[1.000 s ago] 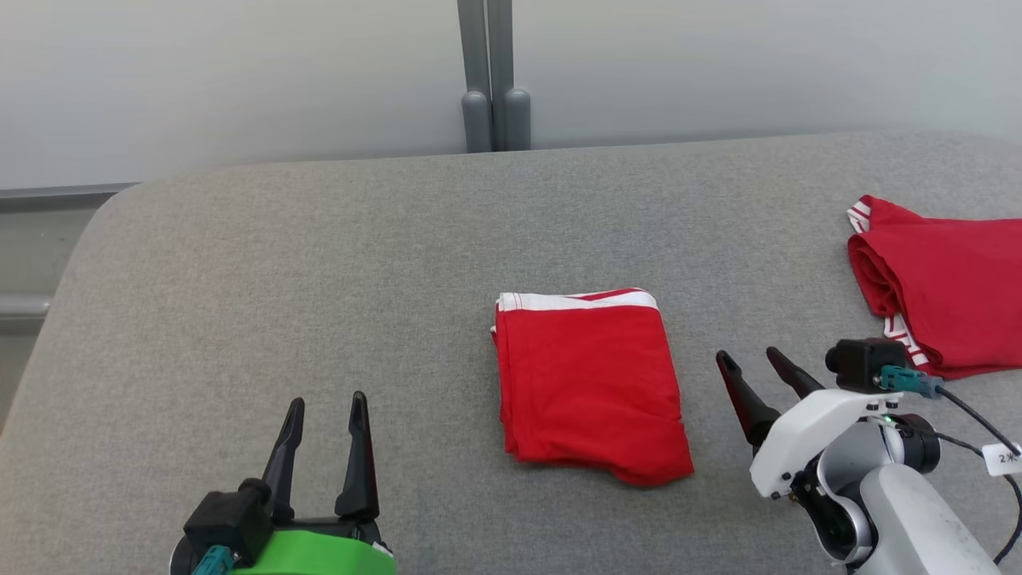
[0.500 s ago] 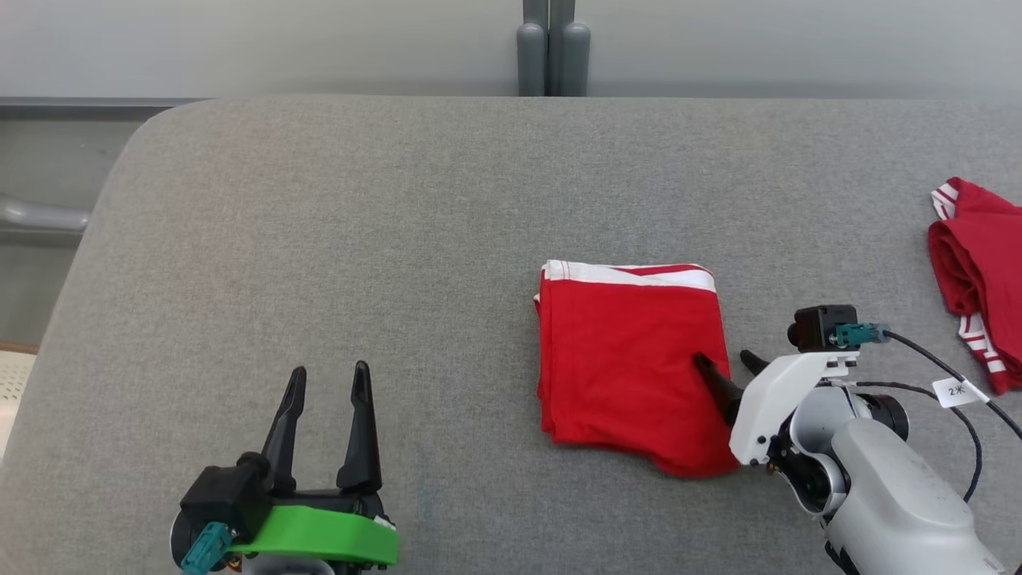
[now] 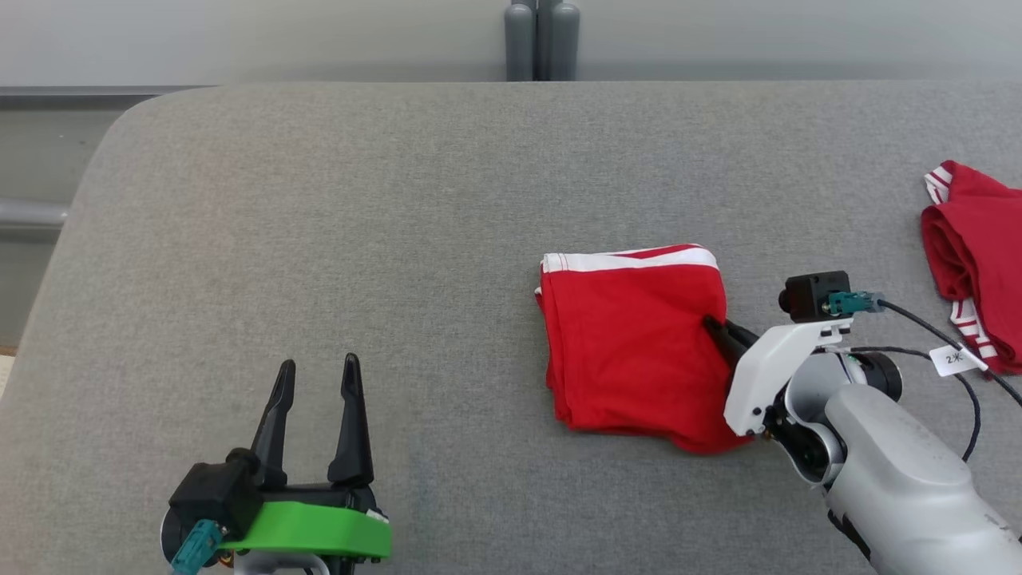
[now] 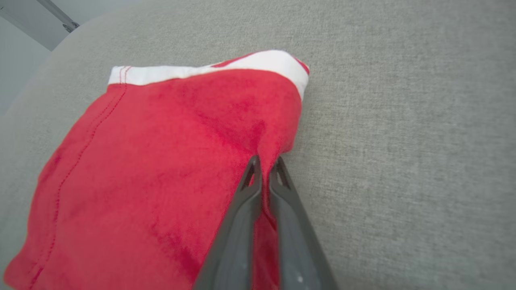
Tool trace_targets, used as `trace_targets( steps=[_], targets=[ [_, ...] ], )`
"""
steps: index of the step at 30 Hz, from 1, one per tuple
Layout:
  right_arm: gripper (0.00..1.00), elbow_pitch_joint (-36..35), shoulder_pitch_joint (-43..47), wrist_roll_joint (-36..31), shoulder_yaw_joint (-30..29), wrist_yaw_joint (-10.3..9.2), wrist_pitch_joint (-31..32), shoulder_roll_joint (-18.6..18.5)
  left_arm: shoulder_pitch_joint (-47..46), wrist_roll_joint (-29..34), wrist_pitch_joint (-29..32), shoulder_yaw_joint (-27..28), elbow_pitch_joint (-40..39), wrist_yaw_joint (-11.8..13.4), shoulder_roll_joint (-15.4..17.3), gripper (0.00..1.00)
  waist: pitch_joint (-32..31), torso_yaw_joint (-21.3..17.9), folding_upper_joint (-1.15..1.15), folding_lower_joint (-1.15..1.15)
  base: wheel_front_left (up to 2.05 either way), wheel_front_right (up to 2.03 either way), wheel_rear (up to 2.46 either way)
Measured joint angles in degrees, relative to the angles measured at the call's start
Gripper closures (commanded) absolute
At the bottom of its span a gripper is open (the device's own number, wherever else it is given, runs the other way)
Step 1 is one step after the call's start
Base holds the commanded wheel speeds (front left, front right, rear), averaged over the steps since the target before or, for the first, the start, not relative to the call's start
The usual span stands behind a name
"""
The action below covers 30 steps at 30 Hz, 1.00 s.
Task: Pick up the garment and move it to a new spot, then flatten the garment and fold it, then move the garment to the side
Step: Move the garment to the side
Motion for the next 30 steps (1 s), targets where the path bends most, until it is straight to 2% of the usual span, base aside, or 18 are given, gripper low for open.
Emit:
trace_targets(
  steps=[8, 24, 30],
  targets=[
    [1.00, -0.32, -2.76, 0.70, 1.90, 0.00, -2.65, -2.68, -0.34, 1.26, 0.01, -0.02, -0.62, -0.62, -0.01, 0.00, 0.59, -5.98, 0.00, 0.00, 0.00, 0.00, 0.00],
    [1.00, -1.89, -6.59, 1.78, 5.30, 0.00, -6.73, -1.69, -4.07, 5.42, 0.01, -0.78, 1.08, -3.08, 0.19, 0.00, 3.93, -26.12, 0.00, 0.00, 0.00, 0.00, 0.00],
    [1.00, -1.14, -10.70, 0.38, 6.69, 0.00, -6.70, -2.98, -4.94, 5.53, 0.01, -0.81, 0.81, -3.33, 0.18, 0.00, 6.00, -29.08, 0.00, 0.00, 0.00, 0.00, 0.00]
  ],
)
